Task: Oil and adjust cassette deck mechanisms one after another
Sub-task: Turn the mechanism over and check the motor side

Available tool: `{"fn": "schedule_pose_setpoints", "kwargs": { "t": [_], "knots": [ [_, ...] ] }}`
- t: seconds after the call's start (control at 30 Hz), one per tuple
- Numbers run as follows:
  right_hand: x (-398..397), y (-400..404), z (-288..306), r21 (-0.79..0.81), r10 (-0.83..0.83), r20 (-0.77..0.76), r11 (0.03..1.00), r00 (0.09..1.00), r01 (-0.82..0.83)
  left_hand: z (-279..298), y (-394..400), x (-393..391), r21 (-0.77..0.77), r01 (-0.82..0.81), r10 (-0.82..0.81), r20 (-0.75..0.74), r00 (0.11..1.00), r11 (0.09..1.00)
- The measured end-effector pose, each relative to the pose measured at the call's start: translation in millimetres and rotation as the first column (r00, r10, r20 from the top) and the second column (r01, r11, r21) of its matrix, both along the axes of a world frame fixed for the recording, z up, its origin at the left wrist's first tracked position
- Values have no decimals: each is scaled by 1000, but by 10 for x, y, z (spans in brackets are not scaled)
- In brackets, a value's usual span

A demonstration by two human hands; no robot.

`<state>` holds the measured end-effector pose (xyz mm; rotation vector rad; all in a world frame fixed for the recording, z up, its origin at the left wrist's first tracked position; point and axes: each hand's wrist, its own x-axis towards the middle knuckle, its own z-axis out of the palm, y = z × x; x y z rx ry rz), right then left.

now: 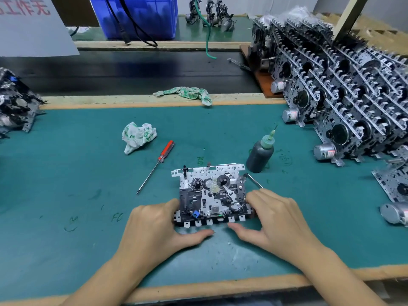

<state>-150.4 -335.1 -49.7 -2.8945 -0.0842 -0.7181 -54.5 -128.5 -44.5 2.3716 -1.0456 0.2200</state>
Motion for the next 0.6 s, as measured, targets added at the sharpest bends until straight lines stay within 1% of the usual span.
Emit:
{"fn": "schedule_pose_setpoints", "kwargs": {
  "t": [0.1,0.27,0.33,0.43,0.6],
  "knots": [
    [-26,-9,-12,-24,21,5,999,1000,-21,-7,13,-12,7,-8,8,13,1000,1000],
    [-81,11,-24,78,17,-4,997,1000,-16,-33,-40,-18,13,-83,82,35,996,997],
    [-85,20,-29,89,16,-11,996,1000,-15,-33,-45,5,21,-81,80,43,996,997],
    [-80,44,-53,106,-18,0,994,1000,18,-27,-1,78,55,43,-46,67,997,998],
    [-91,32,-24,152,-52,-66,986,996,62,-18,39,107,119,188,-204,140,969,975]
  ]
}}
